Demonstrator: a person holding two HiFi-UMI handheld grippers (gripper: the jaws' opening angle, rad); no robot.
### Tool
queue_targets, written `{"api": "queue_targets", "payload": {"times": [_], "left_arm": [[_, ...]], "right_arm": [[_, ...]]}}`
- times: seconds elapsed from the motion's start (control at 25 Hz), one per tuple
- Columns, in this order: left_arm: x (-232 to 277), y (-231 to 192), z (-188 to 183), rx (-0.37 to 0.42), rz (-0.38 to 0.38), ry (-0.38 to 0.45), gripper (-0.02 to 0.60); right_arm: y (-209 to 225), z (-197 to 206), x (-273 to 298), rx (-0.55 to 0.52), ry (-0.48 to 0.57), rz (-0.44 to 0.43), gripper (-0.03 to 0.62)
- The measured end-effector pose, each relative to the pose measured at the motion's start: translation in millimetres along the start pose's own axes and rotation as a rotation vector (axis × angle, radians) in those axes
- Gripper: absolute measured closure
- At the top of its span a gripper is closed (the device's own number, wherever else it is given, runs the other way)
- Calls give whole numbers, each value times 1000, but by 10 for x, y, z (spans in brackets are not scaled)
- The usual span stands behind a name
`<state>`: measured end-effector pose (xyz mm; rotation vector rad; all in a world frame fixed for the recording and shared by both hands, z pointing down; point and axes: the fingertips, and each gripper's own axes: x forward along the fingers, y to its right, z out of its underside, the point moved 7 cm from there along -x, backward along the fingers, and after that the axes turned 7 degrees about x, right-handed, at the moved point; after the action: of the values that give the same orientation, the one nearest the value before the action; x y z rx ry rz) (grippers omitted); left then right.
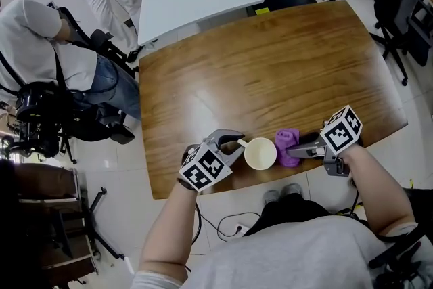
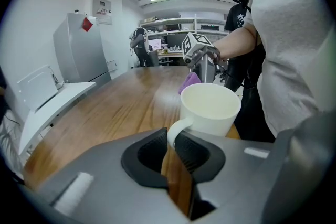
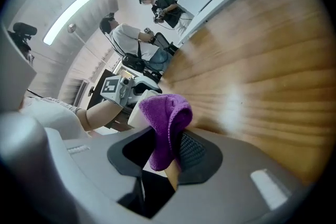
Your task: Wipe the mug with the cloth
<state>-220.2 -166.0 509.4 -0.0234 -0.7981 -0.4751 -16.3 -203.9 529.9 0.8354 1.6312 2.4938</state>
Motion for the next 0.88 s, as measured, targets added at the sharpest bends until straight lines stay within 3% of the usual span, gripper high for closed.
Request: {"api": "queue_targets", "payload": {"times": [0.12, 0.24, 0.44, 0.6, 0.88], "left_arm": [[18, -24, -21, 6, -4, 9, 545], [9, -47, -53, 3, -8, 20, 545], [34, -58, -79, 11, -15, 21, 545], [47, -35, -28, 8, -18, 17, 548], [55, -69, 1, -14, -27, 47, 555]], "right_arm": [[-31, -236, -149, -42, 115, 16, 468], [-105, -479, -196, -31, 243, -24, 468], [-229, -666, -25, -39, 318, -105, 468], [-191, -692, 132, -8, 324, -134, 468], [-20, -650, 436, 18, 232, -94, 468]]}}
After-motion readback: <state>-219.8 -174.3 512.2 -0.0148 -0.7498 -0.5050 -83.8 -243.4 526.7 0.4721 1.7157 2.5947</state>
